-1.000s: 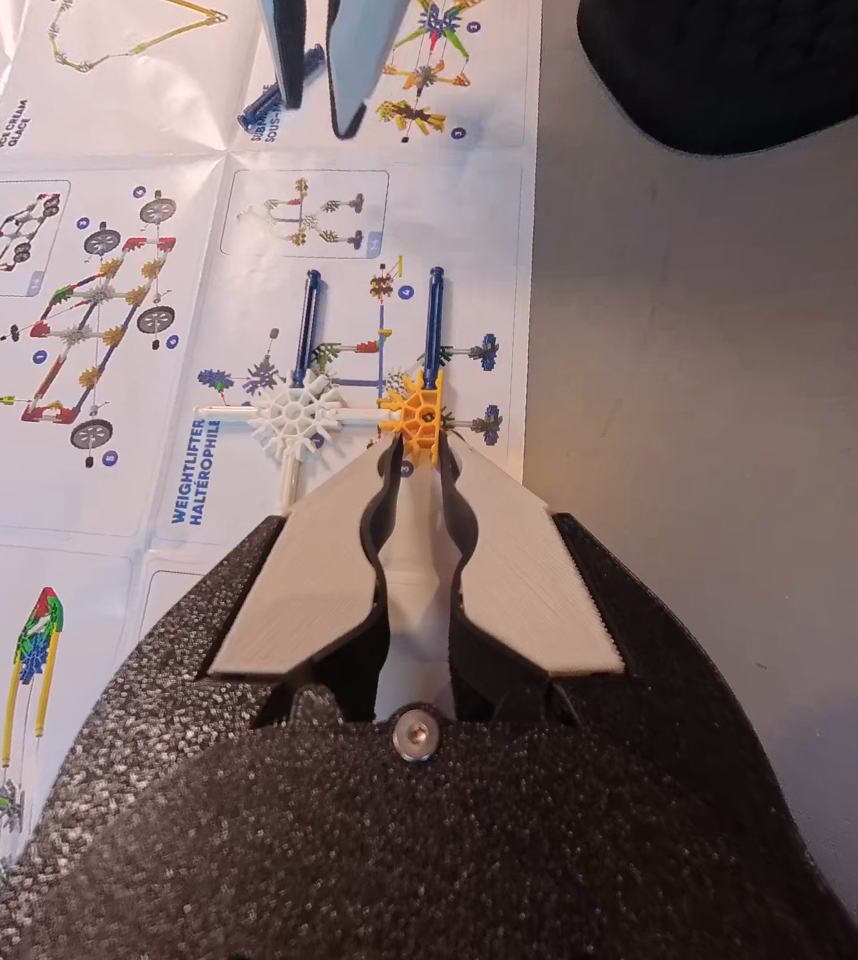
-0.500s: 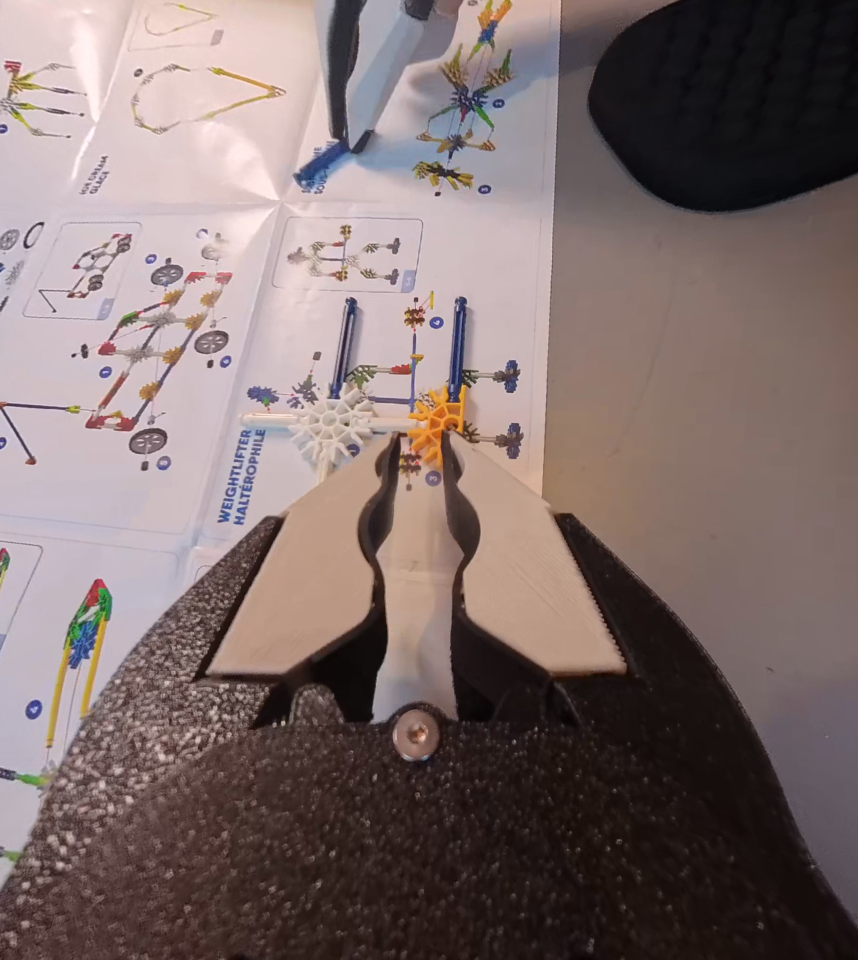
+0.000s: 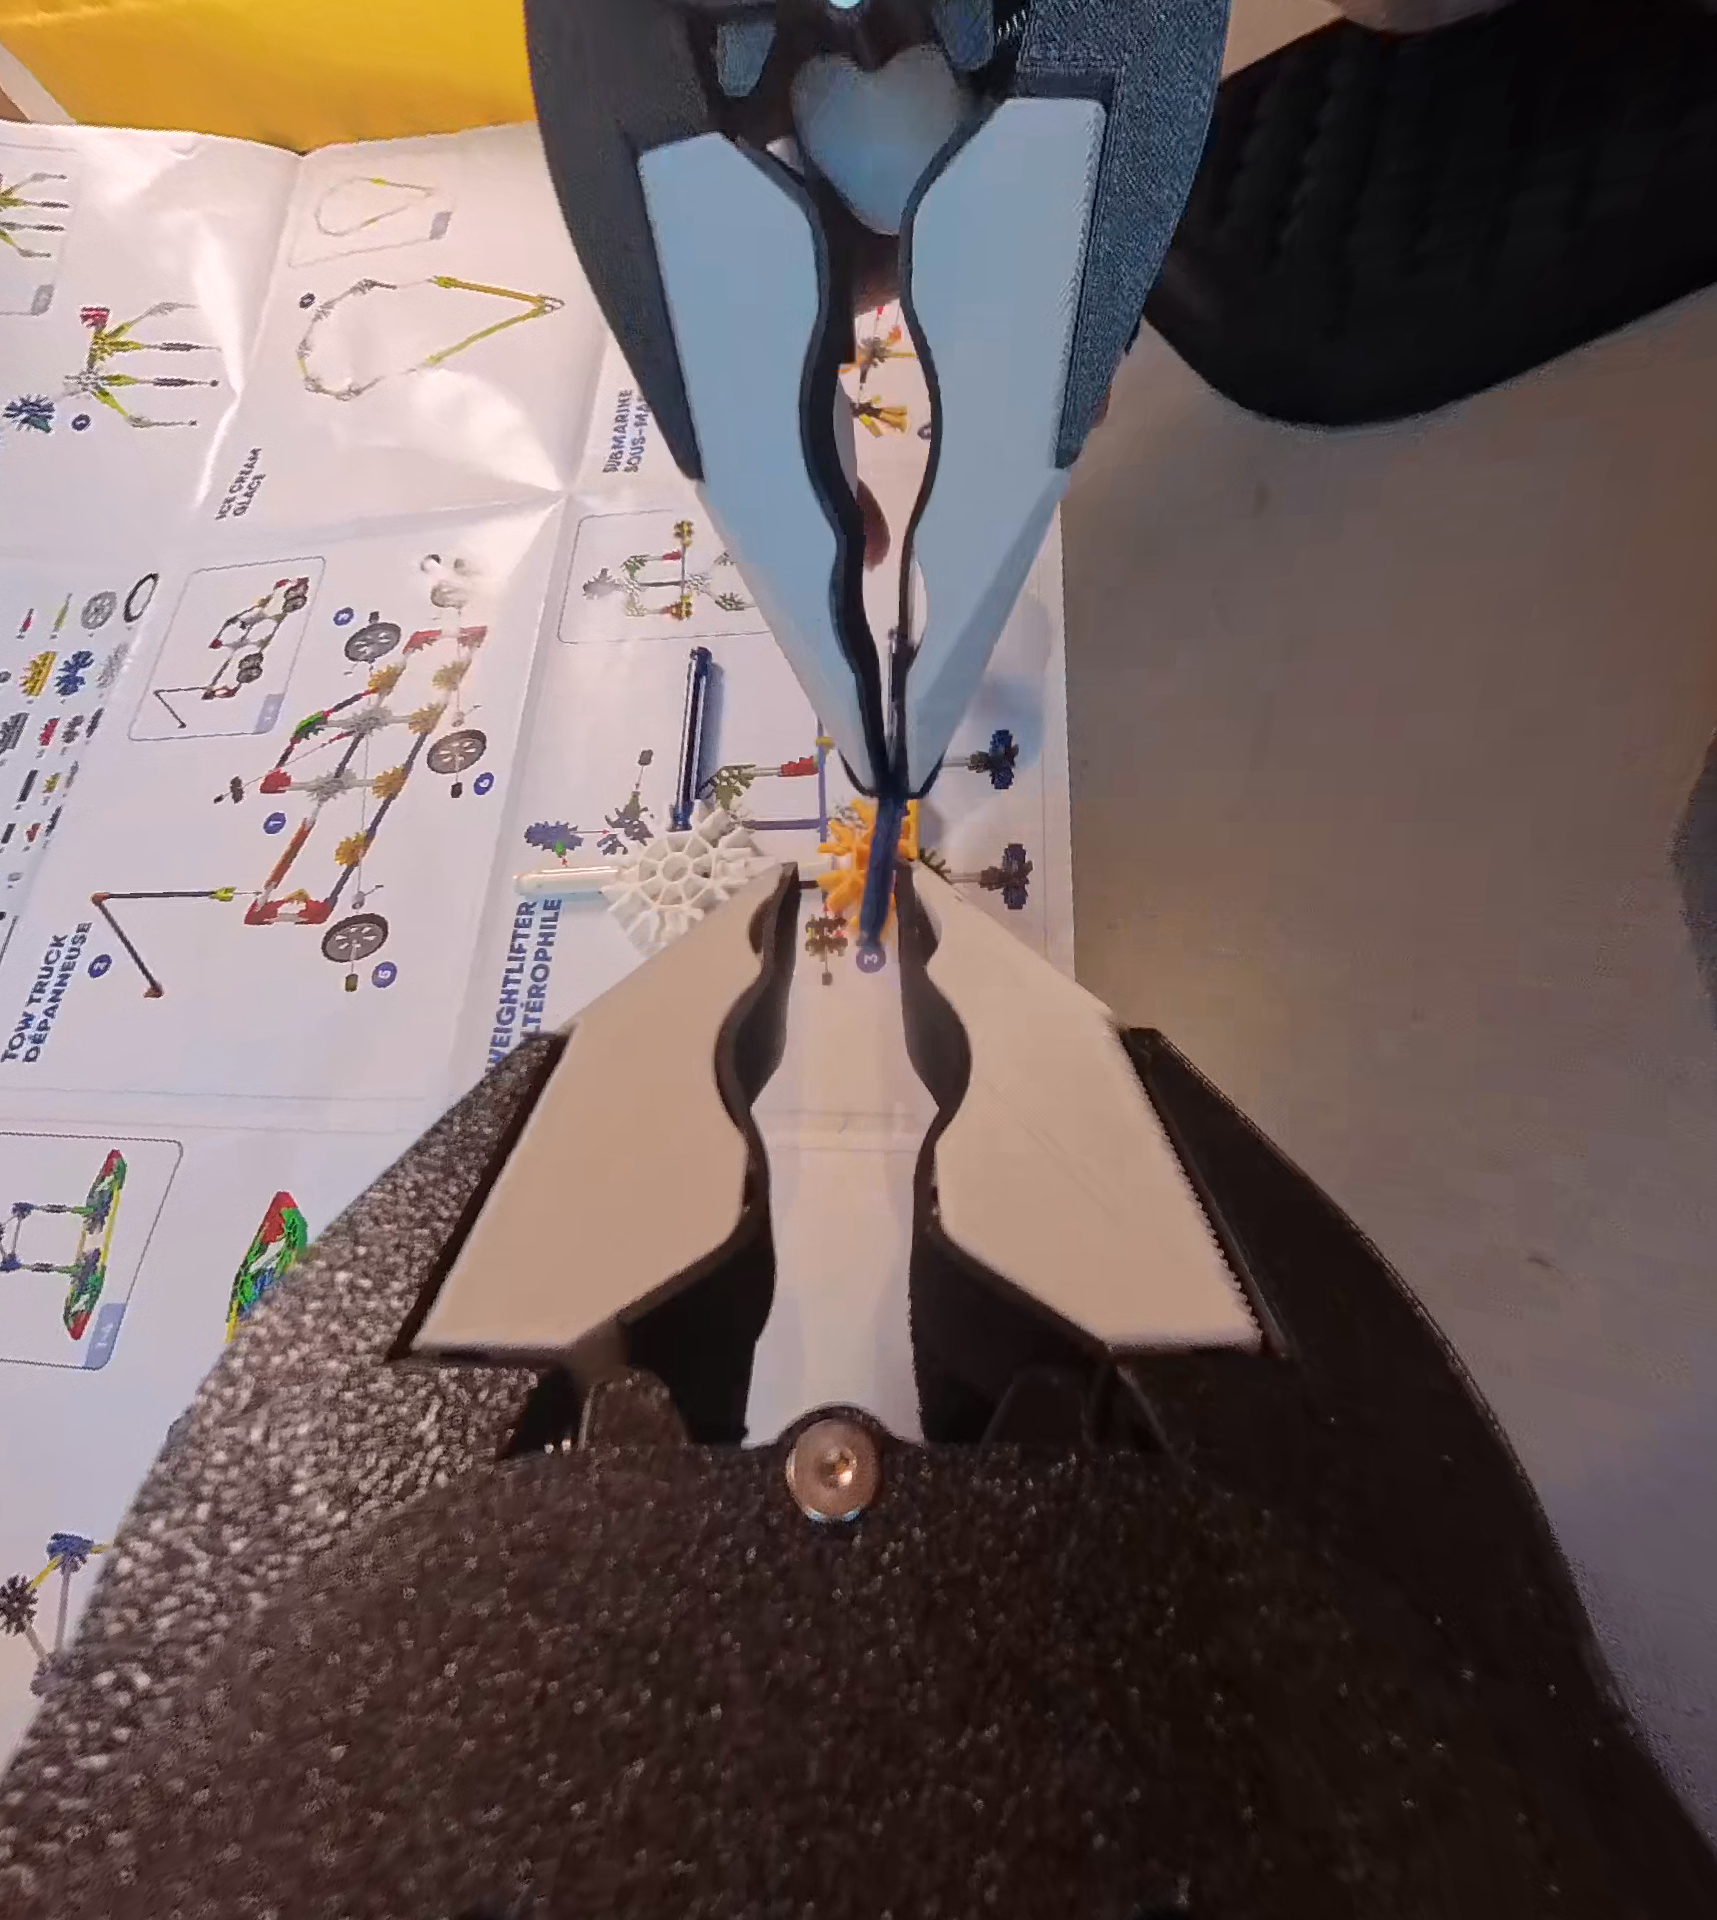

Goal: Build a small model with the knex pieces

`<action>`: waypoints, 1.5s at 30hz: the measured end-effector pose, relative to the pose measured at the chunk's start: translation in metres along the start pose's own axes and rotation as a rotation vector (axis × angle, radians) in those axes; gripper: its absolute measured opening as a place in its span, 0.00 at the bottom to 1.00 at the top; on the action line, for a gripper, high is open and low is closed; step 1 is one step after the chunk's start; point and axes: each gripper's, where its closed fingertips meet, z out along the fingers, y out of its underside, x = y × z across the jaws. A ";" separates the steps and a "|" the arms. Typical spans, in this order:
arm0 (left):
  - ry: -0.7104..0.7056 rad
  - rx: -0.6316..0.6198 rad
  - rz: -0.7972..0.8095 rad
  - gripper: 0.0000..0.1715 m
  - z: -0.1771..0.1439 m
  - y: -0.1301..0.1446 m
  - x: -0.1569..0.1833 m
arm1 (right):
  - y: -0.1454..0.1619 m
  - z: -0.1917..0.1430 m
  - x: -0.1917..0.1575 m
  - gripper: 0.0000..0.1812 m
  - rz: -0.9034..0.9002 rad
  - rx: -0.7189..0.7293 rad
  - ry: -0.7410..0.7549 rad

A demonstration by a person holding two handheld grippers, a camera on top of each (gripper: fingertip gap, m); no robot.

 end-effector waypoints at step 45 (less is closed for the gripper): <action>0.221 0.031 -0.061 0.11 -0.009 -0.002 0.029 | -0.021 0.007 -0.030 0.02 -0.081 0.093 -0.006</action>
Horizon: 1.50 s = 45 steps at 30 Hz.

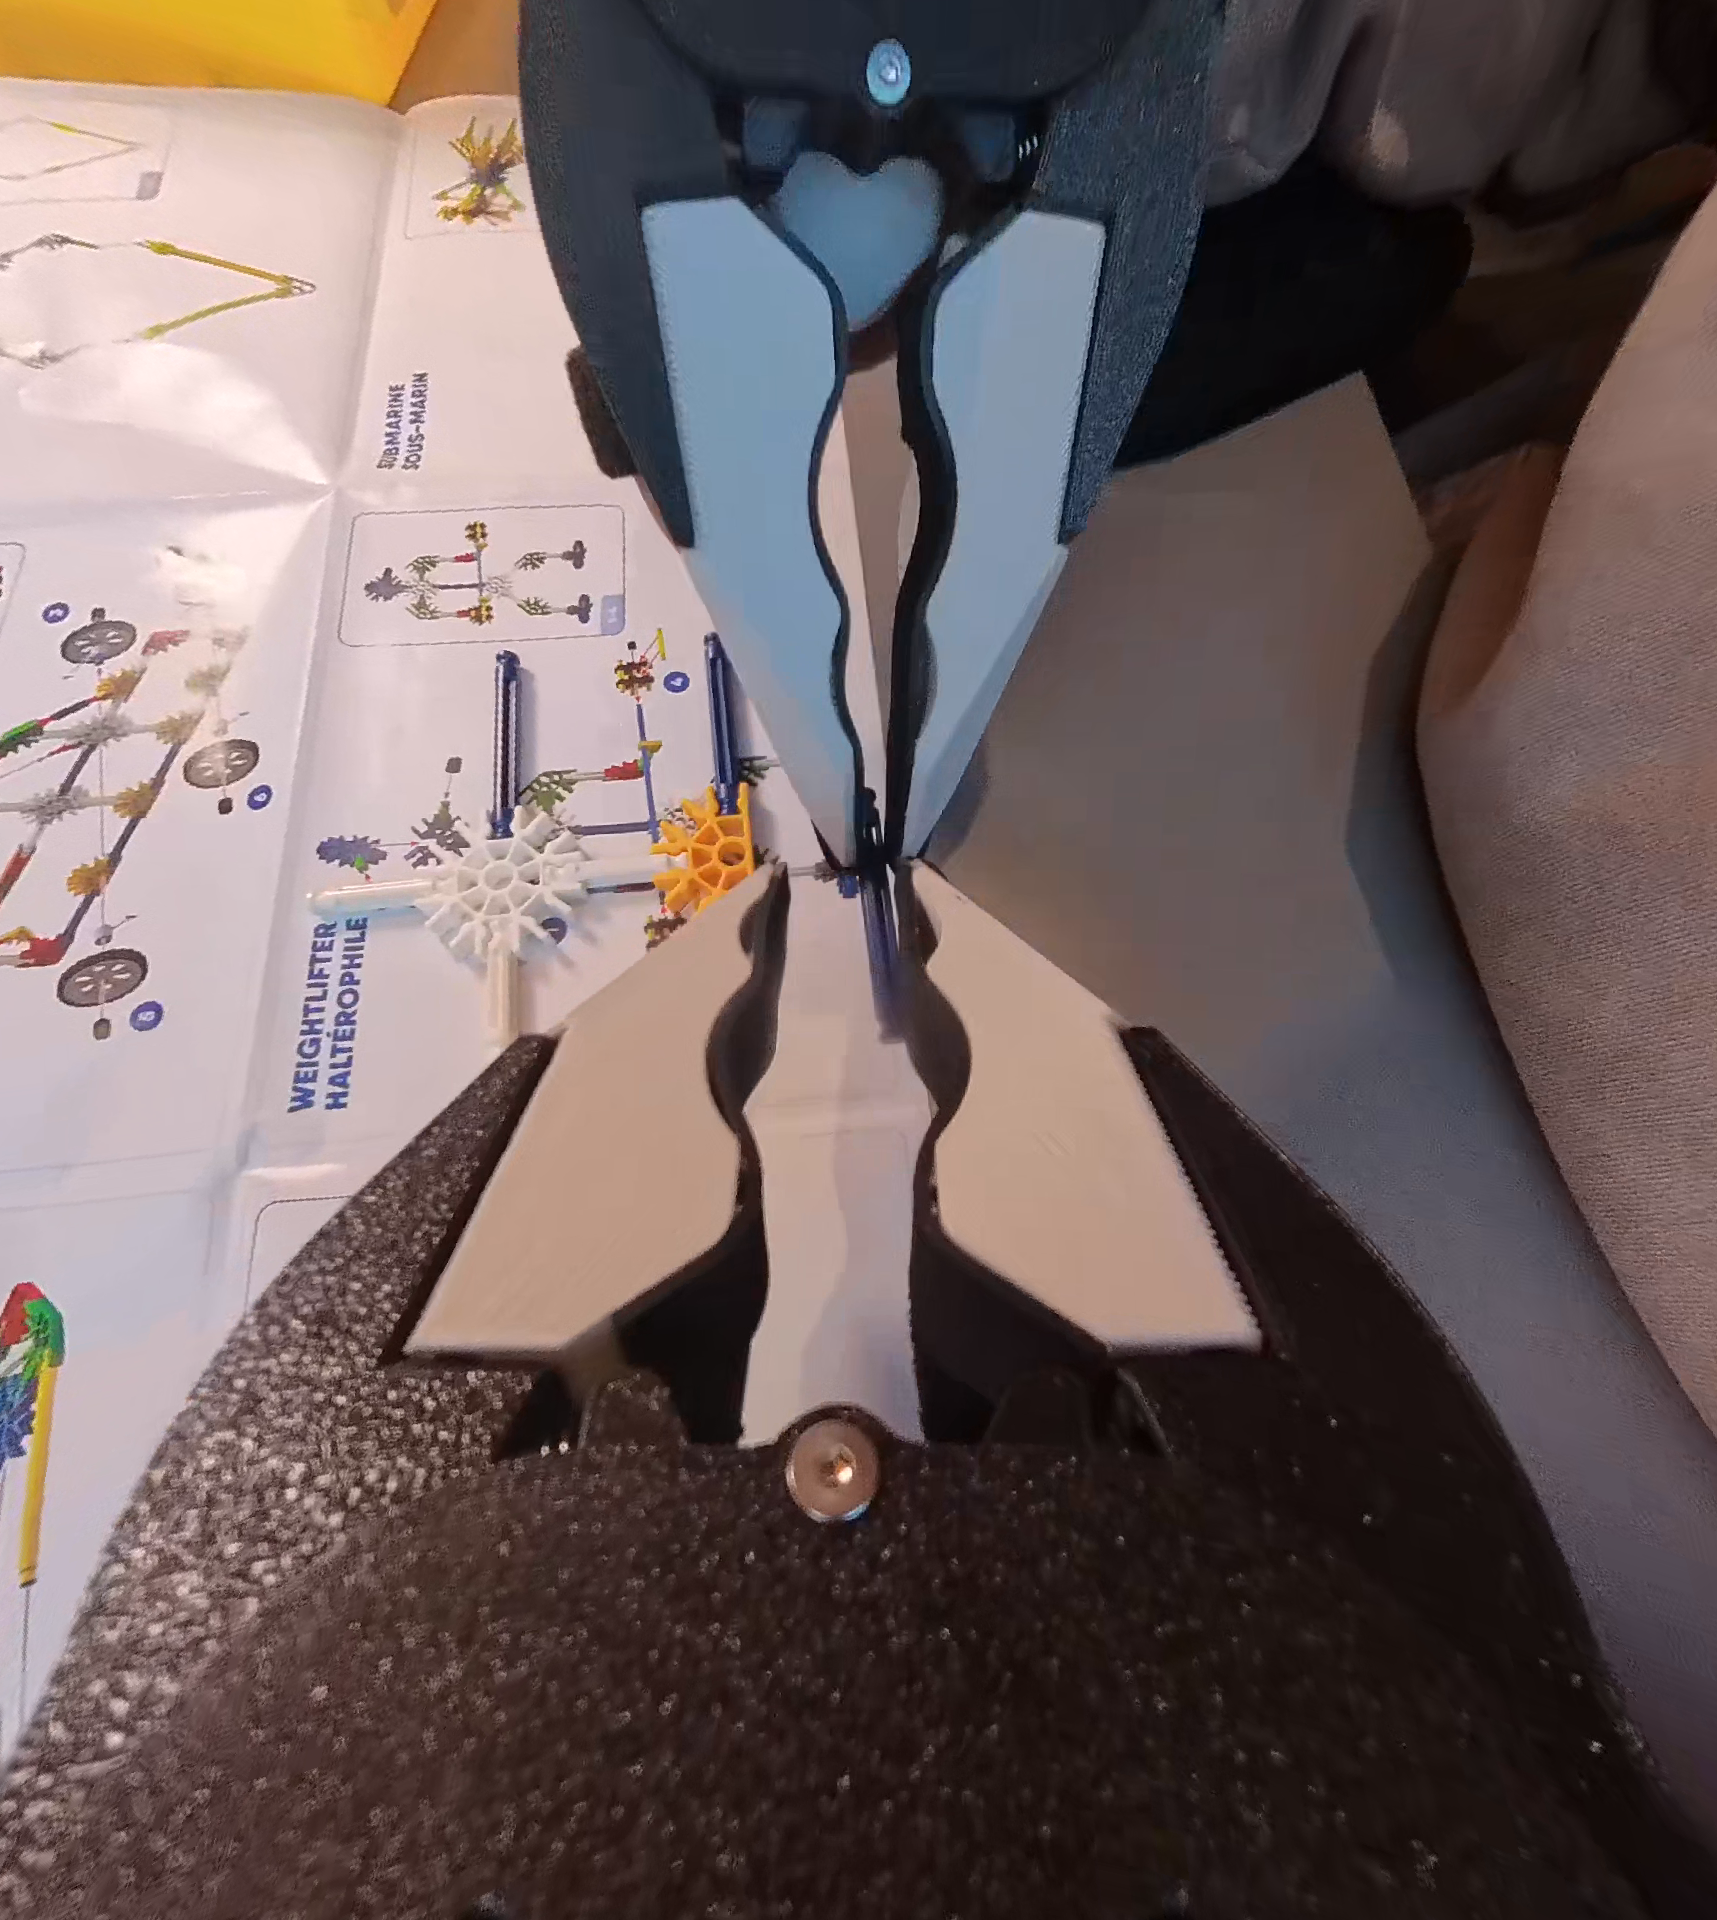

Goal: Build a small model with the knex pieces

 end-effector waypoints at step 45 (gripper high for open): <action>-0.088 -0.127 -0.027 0.00 -0.005 0.033 -0.044 | 0.028 -0.067 0.126 0.25 0.323 0.408 0.454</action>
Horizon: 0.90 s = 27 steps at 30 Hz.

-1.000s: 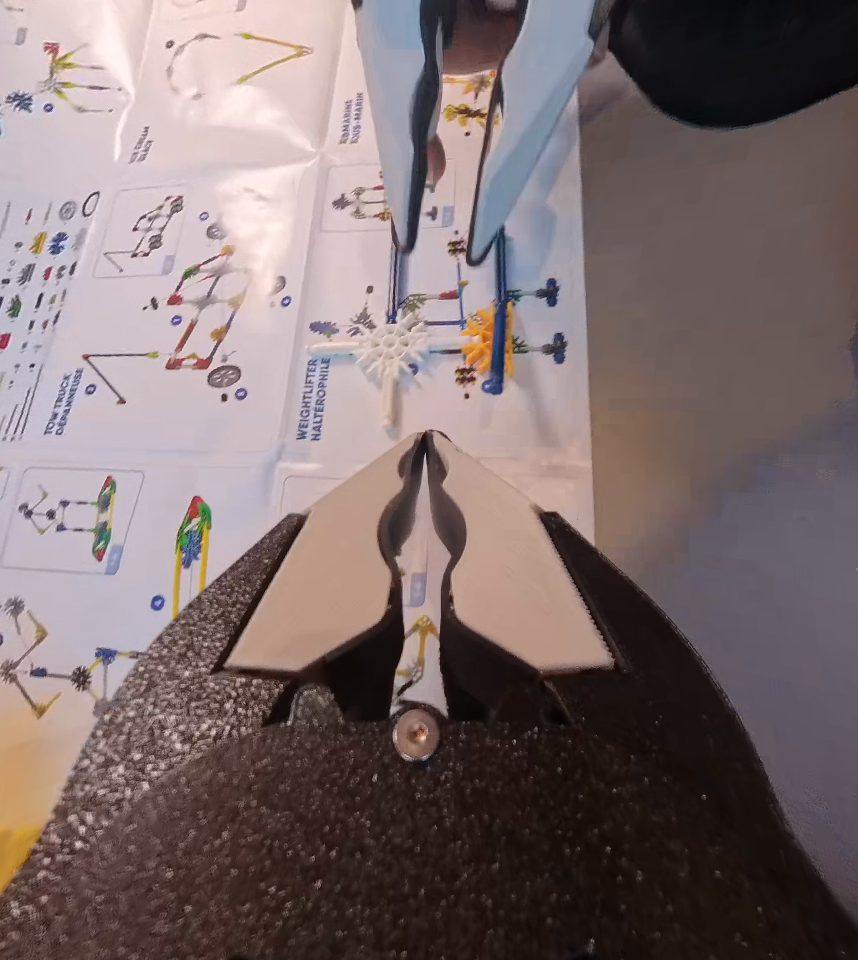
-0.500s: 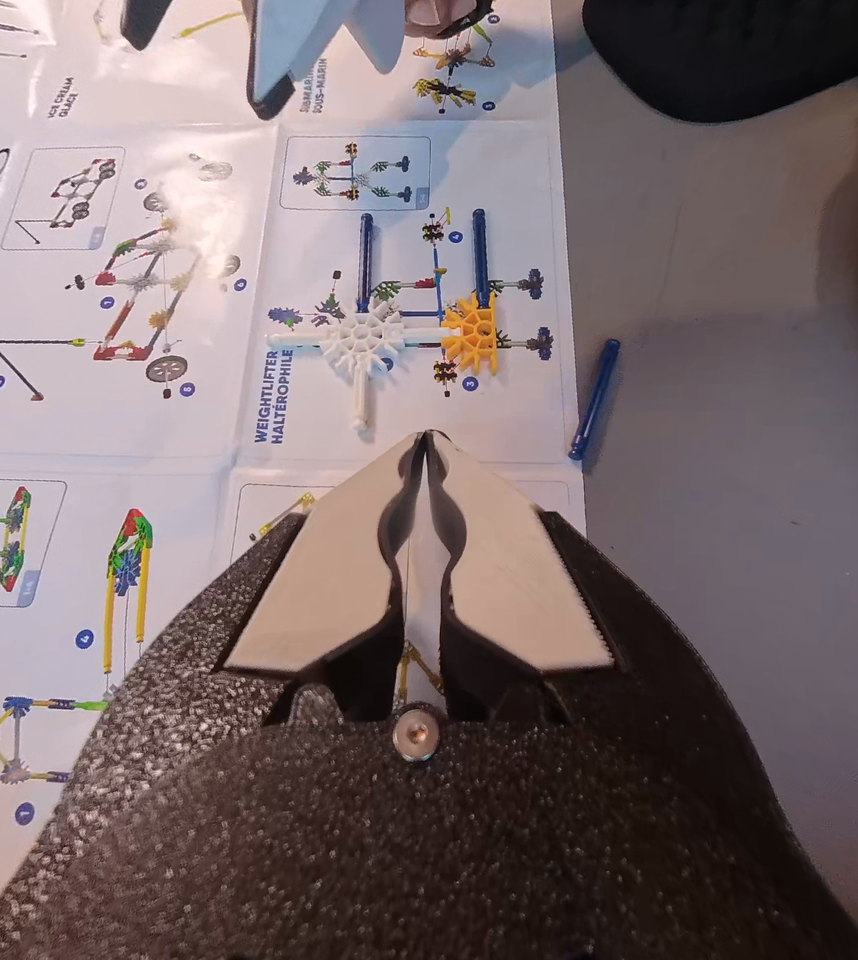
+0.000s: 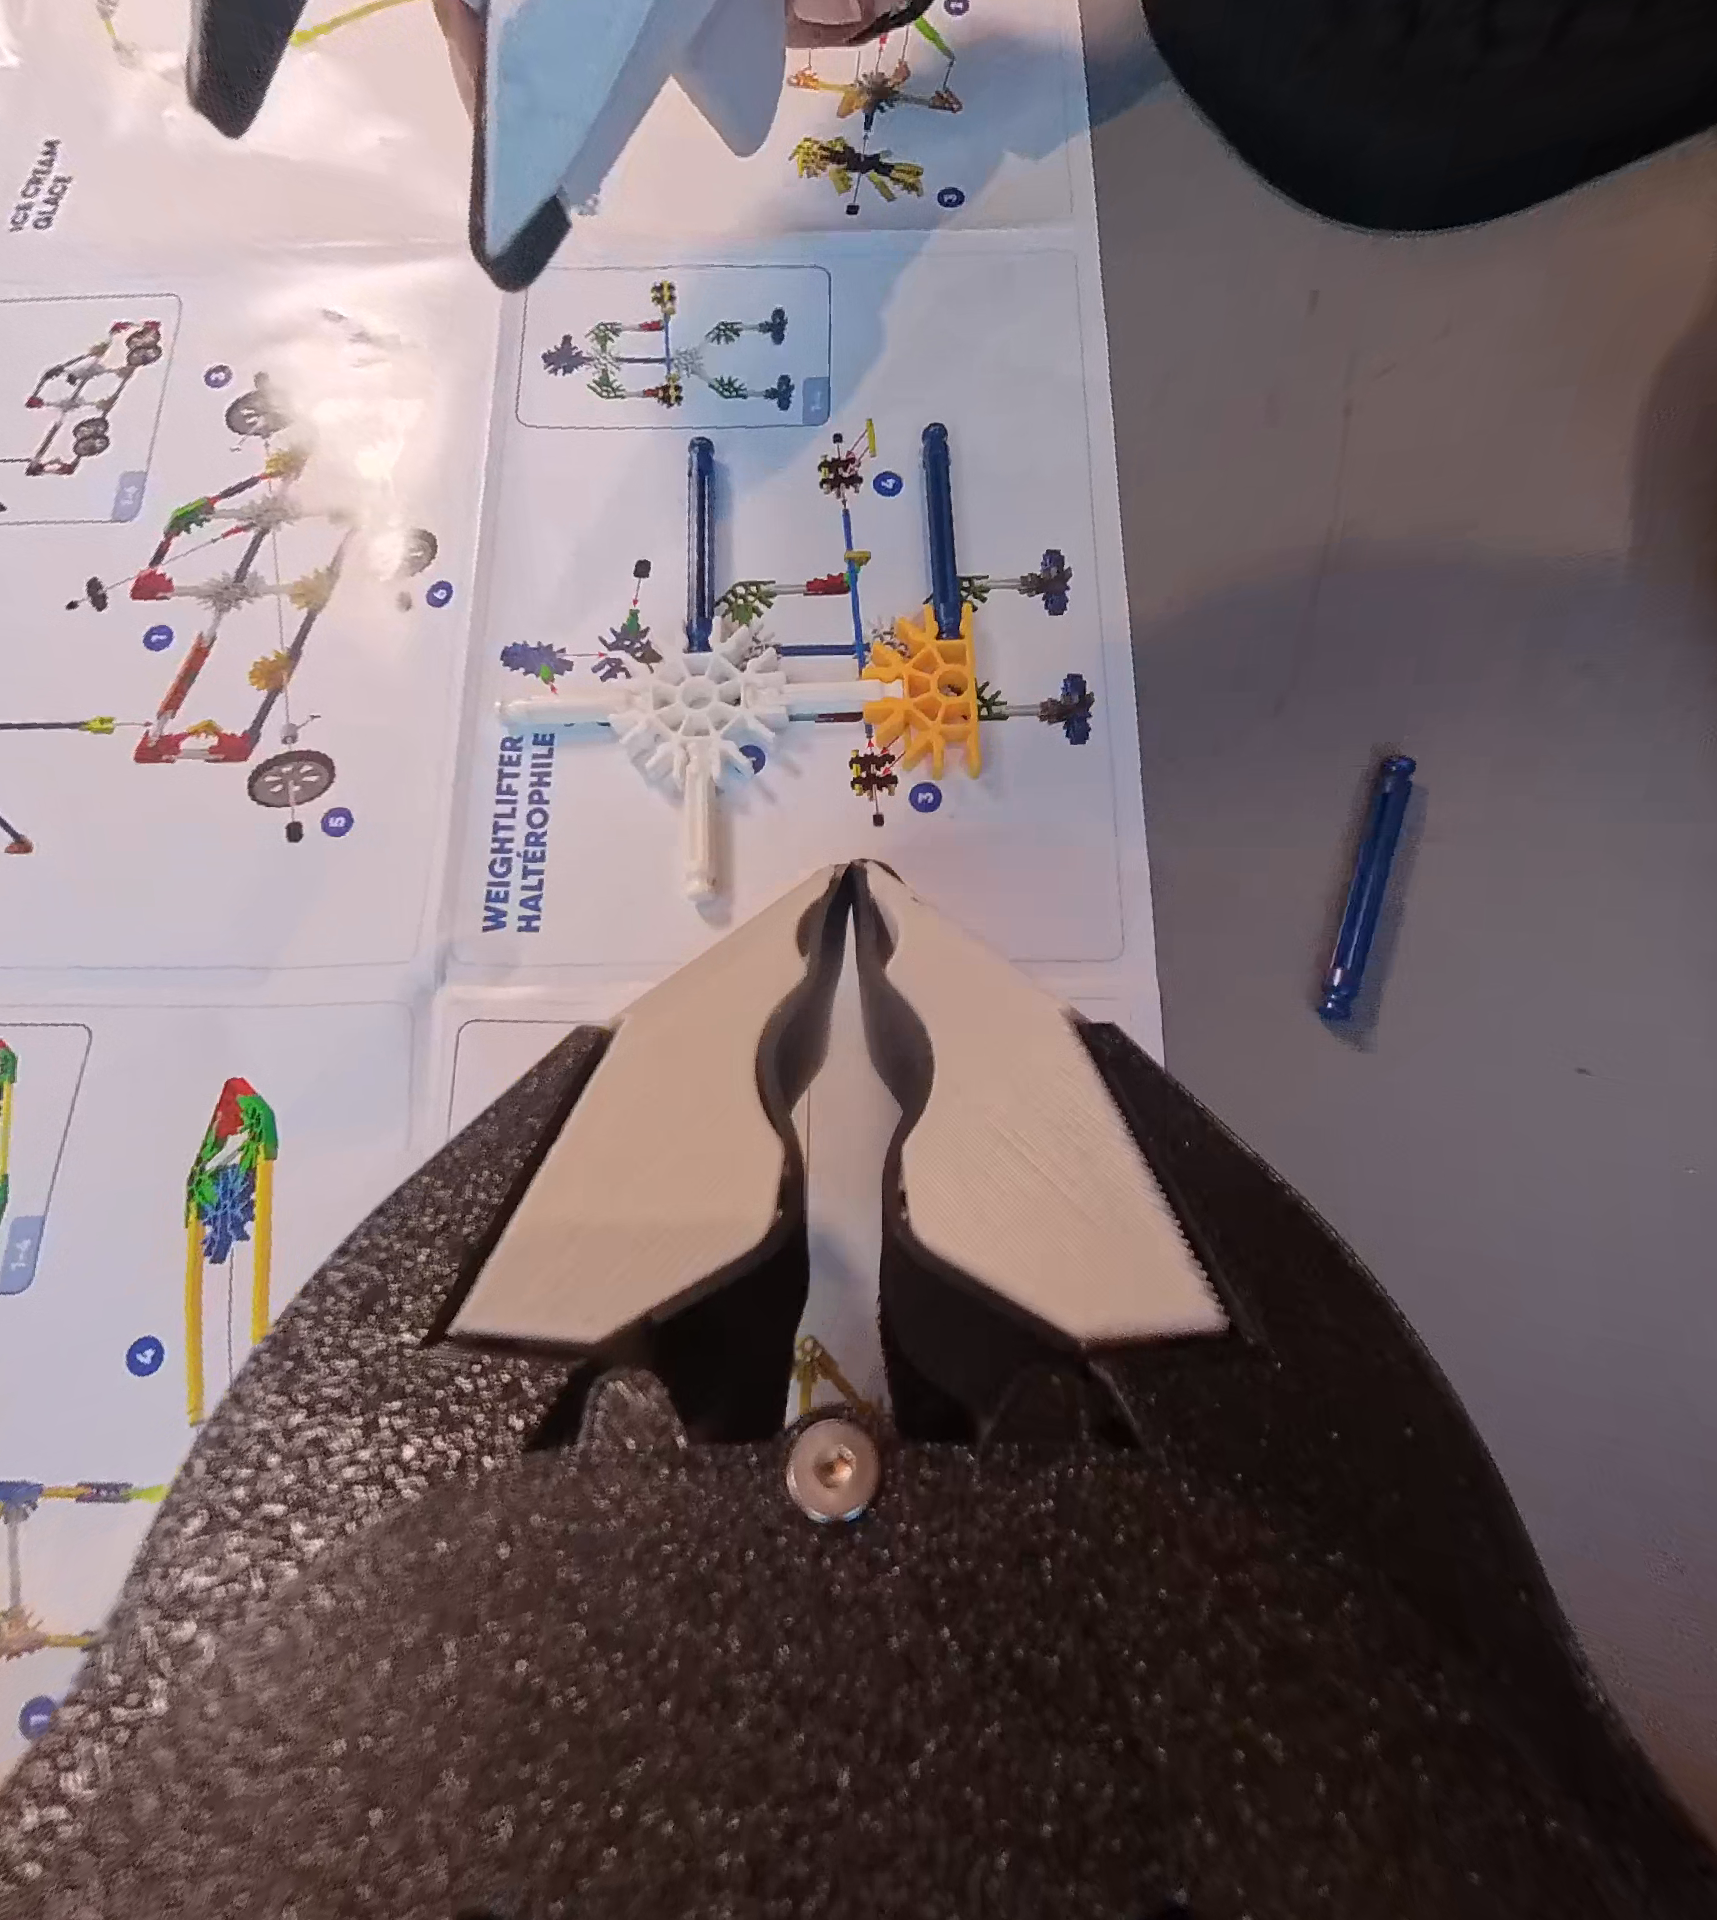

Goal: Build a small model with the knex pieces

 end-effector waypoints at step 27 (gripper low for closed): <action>0.090 -0.009 0.035 0.02 -0.004 -0.013 0.026 | 0.009 0.006 -0.021 0.22 -0.054 -0.048 -0.085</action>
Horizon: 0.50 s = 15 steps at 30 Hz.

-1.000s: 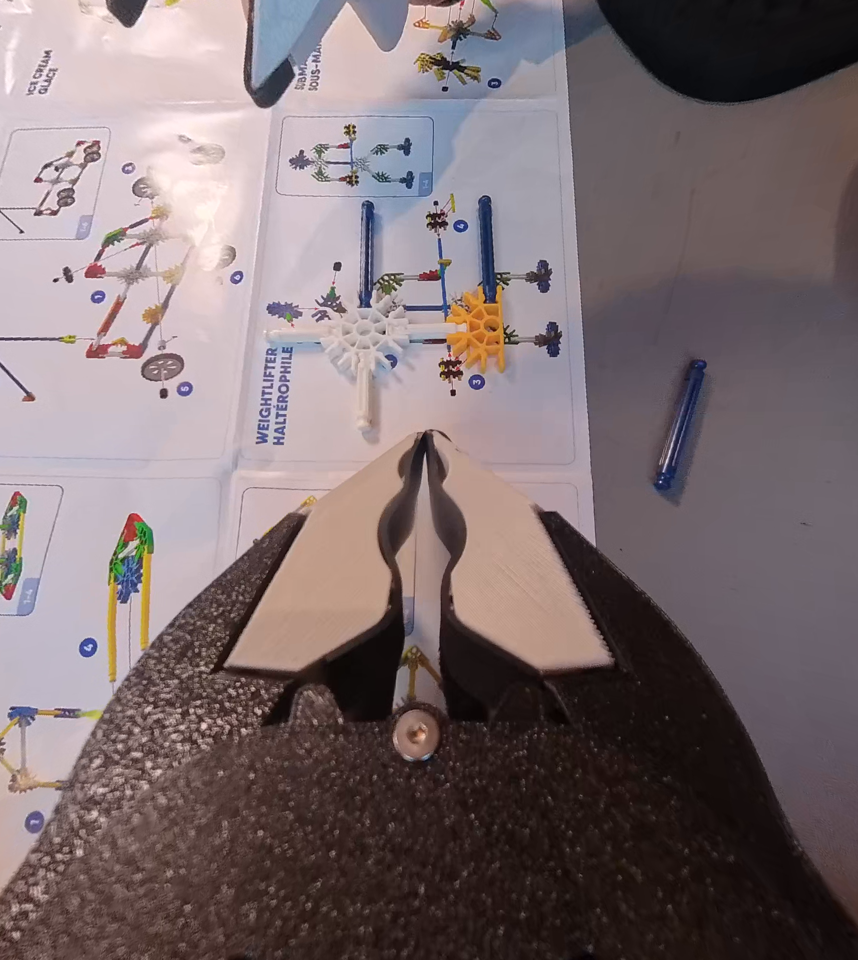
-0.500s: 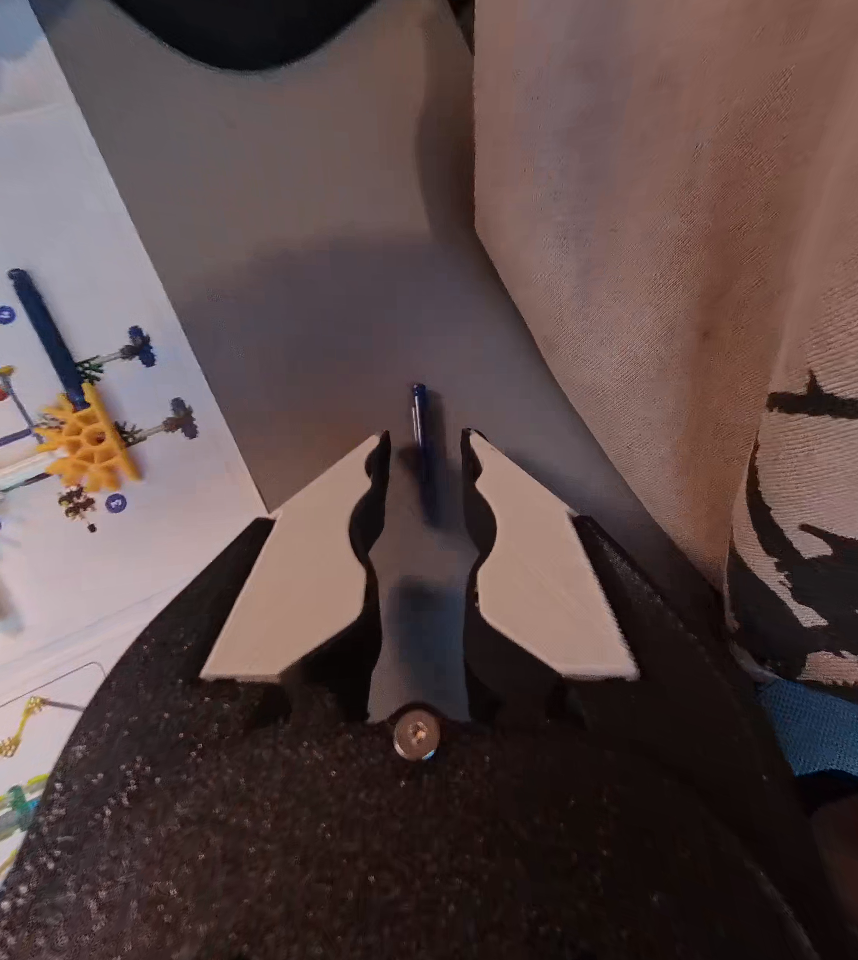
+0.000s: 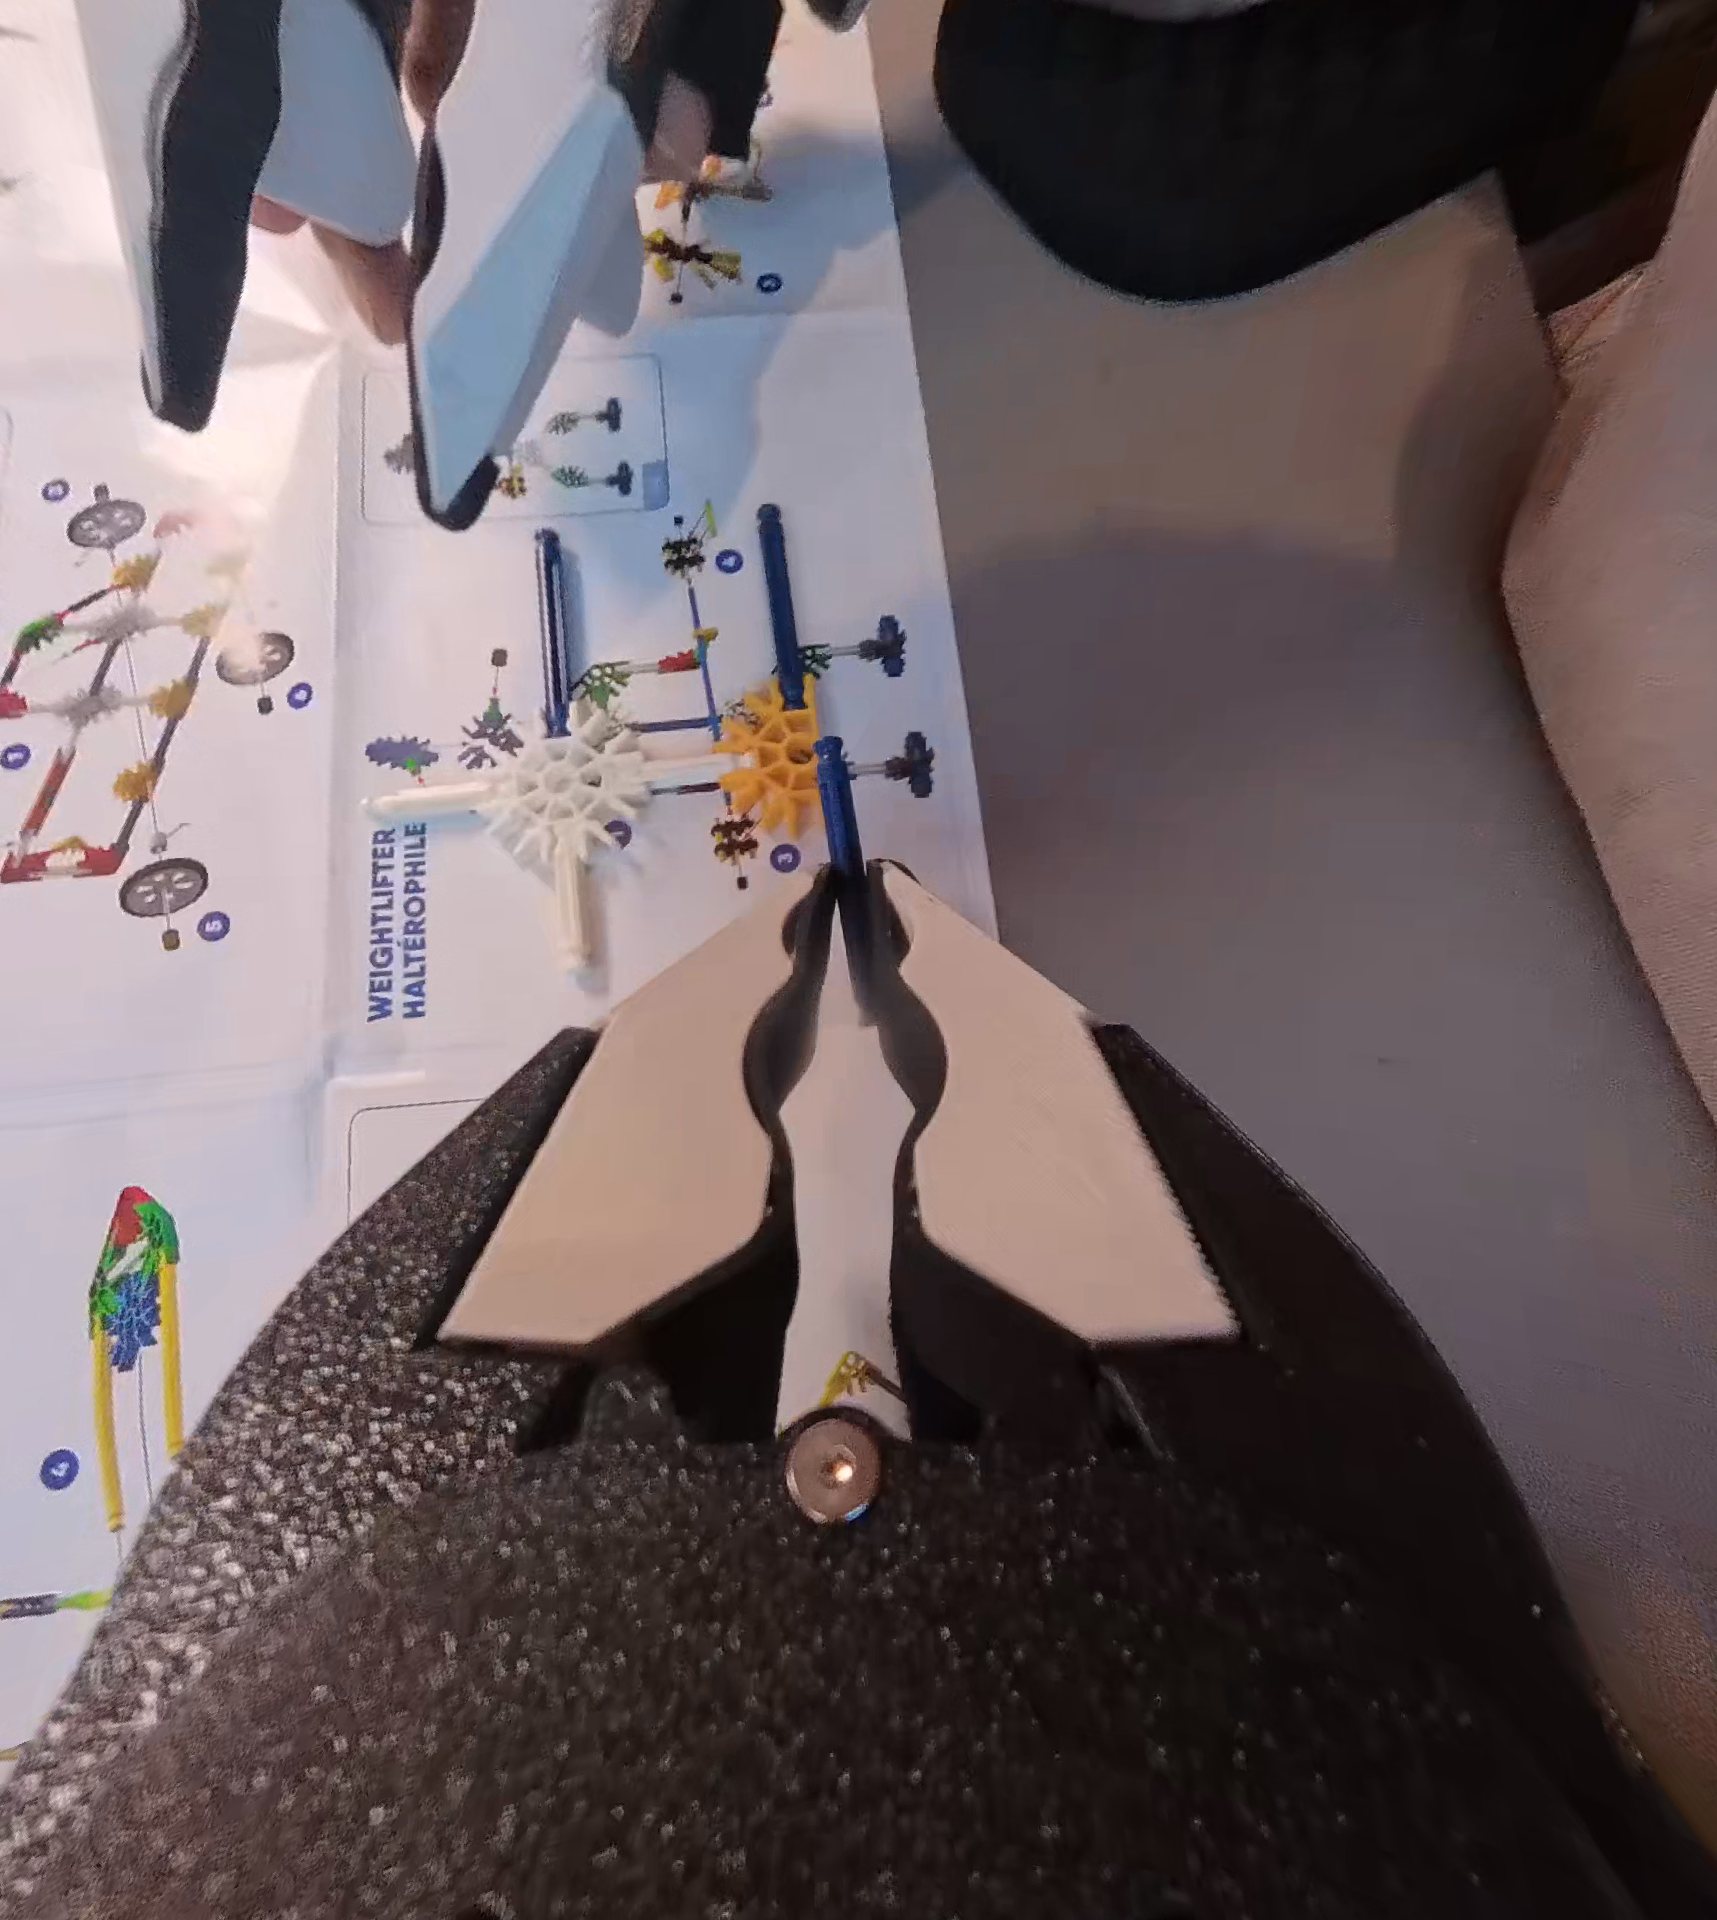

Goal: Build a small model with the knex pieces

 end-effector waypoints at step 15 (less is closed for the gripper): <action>0.033 -0.106 -0.022 0.02 0.013 0.015 -0.004 | 0.012 0.015 -0.081 0.02 -0.117 -0.128 -0.287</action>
